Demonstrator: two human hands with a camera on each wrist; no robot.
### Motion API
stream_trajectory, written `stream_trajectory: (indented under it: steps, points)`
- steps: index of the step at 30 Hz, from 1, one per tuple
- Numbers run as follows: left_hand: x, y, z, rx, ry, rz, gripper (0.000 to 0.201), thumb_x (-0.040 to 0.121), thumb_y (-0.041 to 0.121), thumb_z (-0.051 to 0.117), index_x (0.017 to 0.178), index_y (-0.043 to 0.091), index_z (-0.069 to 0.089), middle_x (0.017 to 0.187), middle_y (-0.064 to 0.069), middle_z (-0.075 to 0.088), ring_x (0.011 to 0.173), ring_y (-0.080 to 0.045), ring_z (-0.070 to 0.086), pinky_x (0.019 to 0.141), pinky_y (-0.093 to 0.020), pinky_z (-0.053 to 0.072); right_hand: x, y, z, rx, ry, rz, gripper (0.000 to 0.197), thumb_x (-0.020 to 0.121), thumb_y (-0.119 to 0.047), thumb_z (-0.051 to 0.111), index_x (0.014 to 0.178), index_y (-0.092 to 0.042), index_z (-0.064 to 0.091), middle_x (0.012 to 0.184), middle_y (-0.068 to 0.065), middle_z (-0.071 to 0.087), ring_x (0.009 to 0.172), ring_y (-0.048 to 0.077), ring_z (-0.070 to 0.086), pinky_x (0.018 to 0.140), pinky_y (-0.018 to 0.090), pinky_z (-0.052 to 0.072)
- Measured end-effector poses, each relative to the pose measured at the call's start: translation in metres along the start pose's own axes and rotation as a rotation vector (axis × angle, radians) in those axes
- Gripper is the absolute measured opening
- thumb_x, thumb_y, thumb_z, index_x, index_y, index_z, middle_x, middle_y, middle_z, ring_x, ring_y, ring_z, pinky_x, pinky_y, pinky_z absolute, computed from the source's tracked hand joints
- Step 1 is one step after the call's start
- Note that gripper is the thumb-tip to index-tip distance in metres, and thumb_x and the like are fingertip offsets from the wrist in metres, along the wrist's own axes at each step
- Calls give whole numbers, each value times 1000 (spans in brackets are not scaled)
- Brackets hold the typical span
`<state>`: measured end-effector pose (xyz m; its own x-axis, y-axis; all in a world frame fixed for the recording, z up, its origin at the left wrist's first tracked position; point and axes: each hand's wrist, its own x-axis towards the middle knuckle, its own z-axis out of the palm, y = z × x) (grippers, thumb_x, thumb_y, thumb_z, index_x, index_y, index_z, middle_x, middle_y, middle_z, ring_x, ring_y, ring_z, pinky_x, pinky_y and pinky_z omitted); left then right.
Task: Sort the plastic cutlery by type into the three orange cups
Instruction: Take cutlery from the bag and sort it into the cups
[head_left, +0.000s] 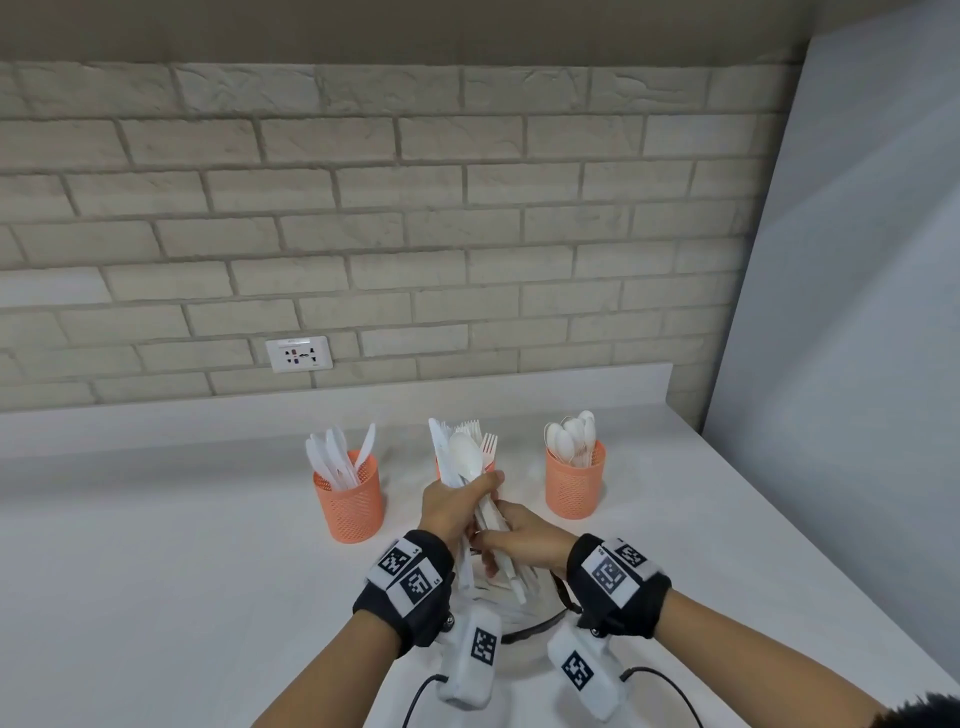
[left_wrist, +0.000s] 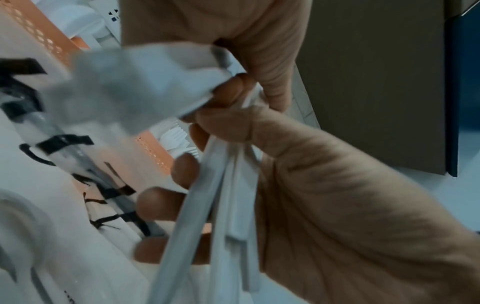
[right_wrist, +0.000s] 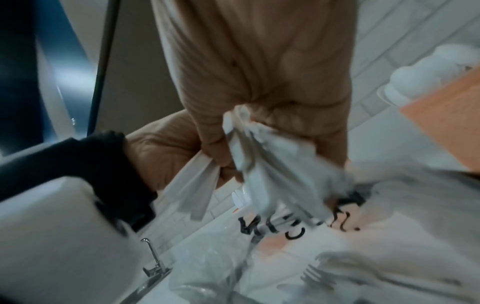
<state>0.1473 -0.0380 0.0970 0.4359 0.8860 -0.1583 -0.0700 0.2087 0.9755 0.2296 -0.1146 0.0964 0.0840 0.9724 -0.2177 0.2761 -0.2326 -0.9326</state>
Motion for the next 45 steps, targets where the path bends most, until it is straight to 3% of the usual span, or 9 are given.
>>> stream_trajectory:
  steps: [3,5,7,12,17,21,25,28,45]
  points:
    - [1,4,0,-23,32,-19,34,75,32,75,84,1,63,58,-4,61,51,-14,58,49,-20,47,-2,8,3,100,1,-26,2,96,-17,48,97,-18,48,64,1,43,44,7,46,48,21,47]
    - [2,7,-6,-18,85,-37,42,78,46,68,79,5,58,48,2,48,36,-8,40,41,-18,36,-3,11,3,181,26,-29,3,96,-24,50,96,-21,50,57,-3,37,38,3,38,41,17,39]
    - [5,6,-15,-31,109,-53,50,84,55,56,87,5,59,60,0,48,39,-8,32,43,-19,32,-4,10,-1,287,72,4,14,95,-31,50,95,-17,49,50,-6,35,35,2,33,37,14,32]
    - [1,3,-23,-153,15,-206,41,98,40,37,83,6,55,61,-2,43,32,-5,37,35,-15,33,1,6,-17,529,125,87,41,94,-51,38,101,-12,48,45,-8,39,33,4,33,34,14,28]
    - [-7,4,-19,-163,-117,-249,18,95,12,45,83,5,57,56,-1,49,44,-9,41,42,-17,38,3,11,-23,678,103,104,35,96,-44,41,107,-12,48,50,-4,44,35,6,38,35,16,33]
    - [-11,5,-12,-196,-127,-207,20,99,21,39,93,9,53,61,-4,43,51,-15,45,46,-23,49,2,15,-23,685,100,69,26,97,-36,42,99,-12,51,58,-2,51,40,9,44,39,18,39]
    - [-9,1,-8,-140,-103,-172,11,95,22,48,98,13,55,47,3,32,37,-9,34,36,-19,37,2,18,-22,635,151,35,23,97,-29,46,102,-6,50,66,4,55,40,10,47,38,19,40]
    - [-9,0,-4,-64,-89,-128,8,91,21,56,89,13,54,43,6,29,33,-6,28,33,-16,29,2,20,-22,598,169,19,20,96,-28,49,100,-9,51,71,4,56,43,9,49,40,20,42]
    - [-9,-9,8,7,26,-20,11,88,10,58,78,7,56,62,-9,54,32,-7,42,34,-16,34,-5,19,-16,539,159,-44,21,95,-25,51,108,-11,59,80,8,68,57,15,67,52,25,55]
